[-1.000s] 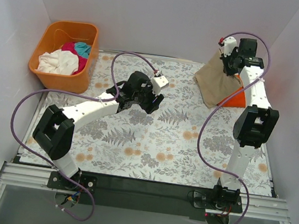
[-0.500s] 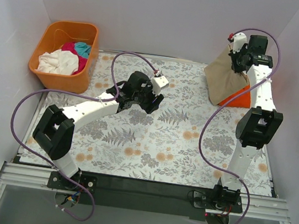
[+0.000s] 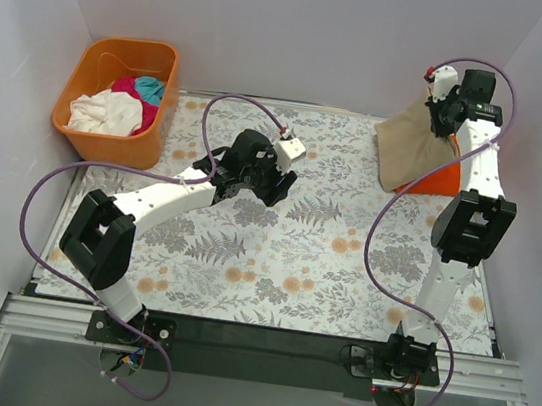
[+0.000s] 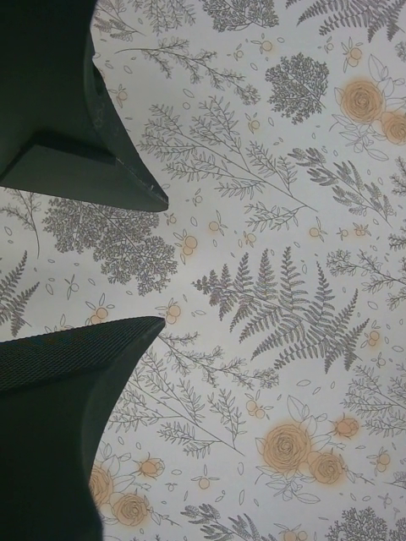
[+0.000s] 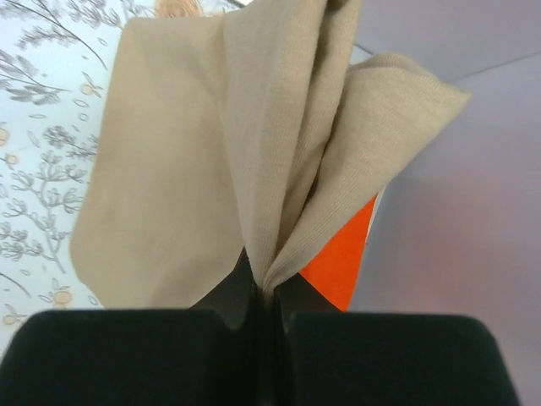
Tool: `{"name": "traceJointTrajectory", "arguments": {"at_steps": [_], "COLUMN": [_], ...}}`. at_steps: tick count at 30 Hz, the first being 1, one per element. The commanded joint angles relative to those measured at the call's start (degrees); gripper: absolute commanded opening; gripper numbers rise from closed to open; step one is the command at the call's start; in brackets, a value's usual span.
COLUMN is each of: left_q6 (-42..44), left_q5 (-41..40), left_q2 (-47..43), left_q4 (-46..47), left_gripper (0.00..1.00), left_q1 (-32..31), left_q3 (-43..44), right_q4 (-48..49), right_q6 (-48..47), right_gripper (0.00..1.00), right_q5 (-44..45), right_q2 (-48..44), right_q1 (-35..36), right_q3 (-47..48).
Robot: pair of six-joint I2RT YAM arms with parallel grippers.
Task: Fold and stack the t-shirts
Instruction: Neatly place the folded tshirt to the corner
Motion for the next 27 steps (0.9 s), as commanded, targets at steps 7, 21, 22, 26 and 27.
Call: {"name": "traceJointTrajectory", "arguments": {"at_steps": [7,21,22,26,27], "left_q6": [0.5,-0.4,-0.4,-0.5,-0.5], "left_q5": [0.6,1.2,1.5,1.6,1.8], "left_q2": [0.7,2.5,2.6,2.9,2.9], "left_q4": [-1.3,-3.3,-3.6,-4.3,-4.5], "left_gripper": [0.49,0.51,0.51,0.51,0.51], "left_q1": [0.1,0.1,0.1,0.1,0.1], "left_q3": [1.9,3.9,4.1,4.2,4.1], "right_q4": [8.6,16.6,17.3,18.5,18.5], "right_q6": [-3.4,-8.7,-8.9,-8.8,-8.5], "right_gripper": [0.01,0.01,0.01,0.01,0.01], "right_q5": [2.1,4.9,5.4,5.6,5.6], "right_q2": [2.4,7.7,8.6,9.7,9.9], "right_q1": [-3.5,-6.0,-6.2,-6.8,-7.1], "right_q3": [-2.2,-6.9,-7.1,-8.2,-8.3]}}
